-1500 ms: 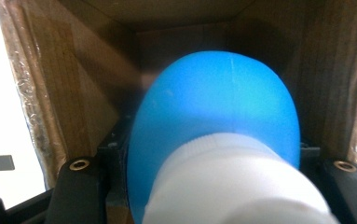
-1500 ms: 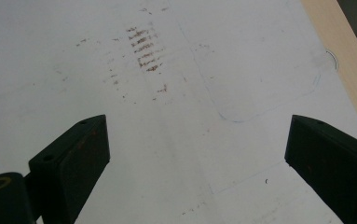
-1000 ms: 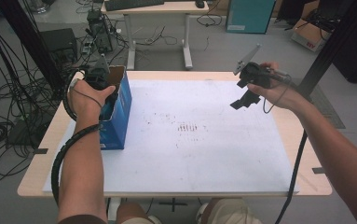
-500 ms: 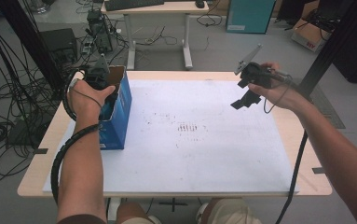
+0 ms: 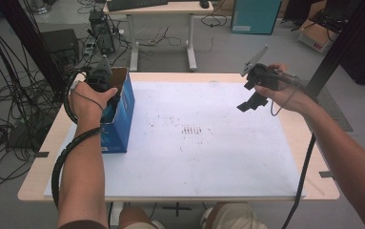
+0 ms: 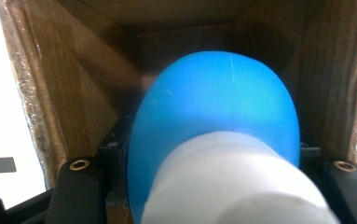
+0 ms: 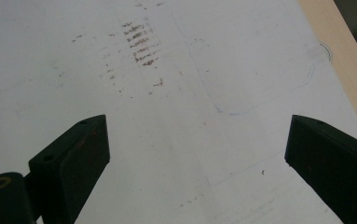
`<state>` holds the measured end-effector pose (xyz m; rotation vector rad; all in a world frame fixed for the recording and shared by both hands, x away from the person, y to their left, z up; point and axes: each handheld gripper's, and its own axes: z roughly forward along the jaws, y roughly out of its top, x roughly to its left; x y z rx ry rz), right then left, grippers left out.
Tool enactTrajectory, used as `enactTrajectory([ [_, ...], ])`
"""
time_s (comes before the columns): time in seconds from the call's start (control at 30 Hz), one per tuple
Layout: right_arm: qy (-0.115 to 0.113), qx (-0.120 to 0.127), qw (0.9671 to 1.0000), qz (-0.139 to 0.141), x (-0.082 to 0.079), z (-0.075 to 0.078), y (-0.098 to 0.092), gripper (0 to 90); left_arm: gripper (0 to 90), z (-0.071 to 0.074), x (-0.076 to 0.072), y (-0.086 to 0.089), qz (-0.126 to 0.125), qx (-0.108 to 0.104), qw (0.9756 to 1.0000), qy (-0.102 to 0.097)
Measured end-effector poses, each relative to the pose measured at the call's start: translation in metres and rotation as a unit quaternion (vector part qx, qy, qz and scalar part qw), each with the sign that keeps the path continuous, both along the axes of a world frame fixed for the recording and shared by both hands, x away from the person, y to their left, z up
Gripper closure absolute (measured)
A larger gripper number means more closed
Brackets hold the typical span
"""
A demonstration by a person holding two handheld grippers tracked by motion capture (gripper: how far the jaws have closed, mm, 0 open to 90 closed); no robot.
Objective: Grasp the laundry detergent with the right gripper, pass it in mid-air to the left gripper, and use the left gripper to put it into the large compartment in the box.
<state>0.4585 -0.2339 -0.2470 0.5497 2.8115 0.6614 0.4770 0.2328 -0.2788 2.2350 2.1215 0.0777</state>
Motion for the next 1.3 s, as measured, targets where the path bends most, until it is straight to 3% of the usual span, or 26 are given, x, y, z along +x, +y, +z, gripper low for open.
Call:
enactTrajectory([
  [1.0, 0.001, -0.003, 1.0, 0.0, 0.0, -0.003, -0.003, 6.6, 36.5, 0.0, -0.001, -0.001, -0.002, 0.002, 1.0, 0.0],
  [1.3, -0.002, -0.001, 1.0, 0.006, 0.0, -0.002, -0.001, 6.6, 29.0, 0.012, -0.004, -0.003, -0.013, 0.02, 0.9997, 0.005],
])
